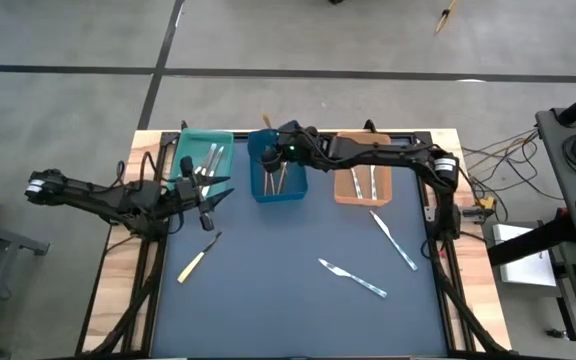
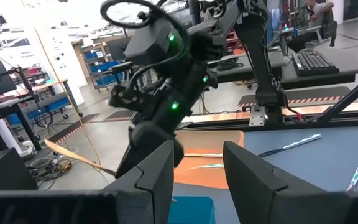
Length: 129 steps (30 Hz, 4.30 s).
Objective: Sort silverware by color (type)
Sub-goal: Put the gold table knife into the blue bin, then put the white patterned table knife into the orange bin
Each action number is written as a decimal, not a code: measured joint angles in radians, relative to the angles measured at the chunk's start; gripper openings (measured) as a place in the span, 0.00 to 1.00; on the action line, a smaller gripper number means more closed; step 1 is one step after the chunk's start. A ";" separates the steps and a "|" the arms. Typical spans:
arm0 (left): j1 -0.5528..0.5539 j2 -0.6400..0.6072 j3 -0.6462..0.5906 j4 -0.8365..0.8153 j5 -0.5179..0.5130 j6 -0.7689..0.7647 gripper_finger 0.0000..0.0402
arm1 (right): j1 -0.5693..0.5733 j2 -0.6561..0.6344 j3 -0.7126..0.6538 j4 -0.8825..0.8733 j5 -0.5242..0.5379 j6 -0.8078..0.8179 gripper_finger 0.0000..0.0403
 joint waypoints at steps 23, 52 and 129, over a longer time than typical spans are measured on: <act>0.000 0.007 -0.001 -0.007 0.000 0.000 0.30 | -0.040 0.128 -0.001 0.055 -0.019 0.134 0.03; 0.000 0.013 -0.001 -0.014 0.000 0.003 0.30 | -0.040 0.232 -0.002 0.034 -0.020 0.164 0.03; 0.000 0.013 -0.002 -0.021 0.000 0.004 0.30 | 0.035 -0.038 -0.002 -0.280 -0.176 0.040 0.19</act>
